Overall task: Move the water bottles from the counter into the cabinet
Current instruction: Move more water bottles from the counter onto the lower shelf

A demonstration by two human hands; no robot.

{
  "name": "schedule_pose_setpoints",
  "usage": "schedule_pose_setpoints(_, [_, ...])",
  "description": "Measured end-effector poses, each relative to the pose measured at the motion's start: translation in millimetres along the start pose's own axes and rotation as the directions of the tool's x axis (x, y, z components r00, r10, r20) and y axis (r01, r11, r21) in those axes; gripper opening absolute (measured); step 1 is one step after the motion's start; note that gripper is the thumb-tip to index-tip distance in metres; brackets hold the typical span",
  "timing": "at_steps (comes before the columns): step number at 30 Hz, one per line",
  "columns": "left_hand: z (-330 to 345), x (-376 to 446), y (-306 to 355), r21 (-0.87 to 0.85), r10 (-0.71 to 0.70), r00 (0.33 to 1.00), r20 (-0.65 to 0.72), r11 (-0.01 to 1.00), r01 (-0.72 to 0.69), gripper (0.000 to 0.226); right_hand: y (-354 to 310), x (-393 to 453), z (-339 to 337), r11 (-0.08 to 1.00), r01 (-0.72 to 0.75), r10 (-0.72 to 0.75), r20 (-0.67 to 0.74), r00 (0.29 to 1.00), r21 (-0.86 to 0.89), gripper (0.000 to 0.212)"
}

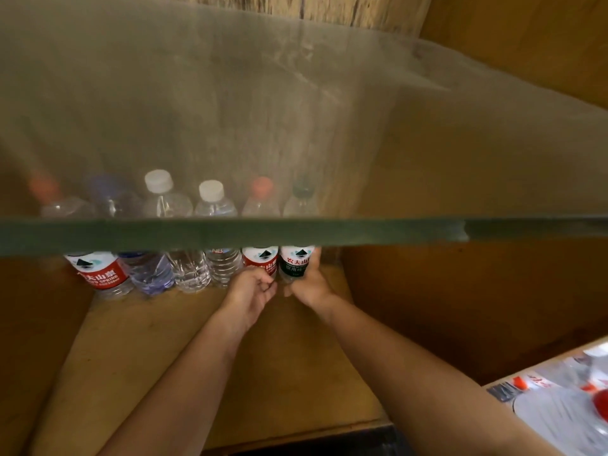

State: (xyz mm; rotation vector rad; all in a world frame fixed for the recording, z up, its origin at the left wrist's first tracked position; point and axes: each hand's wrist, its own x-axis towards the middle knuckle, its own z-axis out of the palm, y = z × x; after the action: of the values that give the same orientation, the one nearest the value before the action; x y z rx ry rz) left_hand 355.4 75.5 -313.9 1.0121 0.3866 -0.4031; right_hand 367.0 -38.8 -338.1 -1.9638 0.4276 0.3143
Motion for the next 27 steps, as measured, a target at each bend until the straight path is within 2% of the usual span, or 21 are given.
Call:
schedule_pose_setpoints(2, [-2,-2,-4,0.038,-0.022,0.999,-0.031,0.999,0.023,0.023,5,-9,1,0.999,0.019,-0.019,-0.01,1.0,-0.038,0.119])
schedule_pose_setpoints(4, [-4,-6,-11,0.092,-0.037,0.996,-0.087,0.995,0.045,0.03,14,-24,4,0.995,0.068,-0.072,-0.06,0.996,-0.075,0.115])
schedule_pose_setpoints(6, [-10,-14,-19,0.154,-0.029,0.986,-0.163,0.987,0.055,0.043,26,-46,9,0.99,0.123,-0.13,-0.11,0.985,-0.069,0.105])
schedule_pose_setpoints(8, [-15,-31,-29,0.219,0.004,0.982,-0.187,0.975,0.038,0.048,39,-75,8,0.983,0.177,-0.182,-0.134,0.974,-0.044,0.092])
schedule_pose_setpoints(12, [-20,-85,-62,0.314,0.074,0.983,-0.168,0.949,-0.017,0.039,77,-151,-17,0.964,0.264,-0.264,-0.047,0.963,0.002,0.056])
schedule_pose_setpoints(15, [-12,-125,-95,0.321,0.028,0.987,-0.158,0.947,0.024,0.032,113,-210,-50,0.955,0.295,-0.295,-0.052,0.954,0.002,0.051])
schedule_pose_setpoints(20, [27,-184,-153,0.348,0.096,0.972,-0.216,0.937,-0.016,0.026,172,-281,-117,0.947,0.32,-0.316,-0.183,0.931,-0.01,0.042])
schedule_pose_setpoints(23, [60,-205,-187,0.354,0.094,0.978,-0.186,0.935,-0.022,0.03,208,-306,-158,0.949,0.309,-0.313,-0.308,0.898,-0.061,0.041])
schedule_pose_setpoints(25, [79,-214,-208,0.398,0.087,0.986,-0.143,0.917,-0.023,0.031,228,-316,-181,0.953,0.296,-0.295,-0.441,0.848,-0.067,0.043])
schedule_pose_setpoints(27, [99,-219,-228,0.434,0.076,0.993,-0.095,0.901,-0.027,0.034,245,-322,-201,0.96,0.274,-0.252,-0.582,0.773,-0.052,0.055])
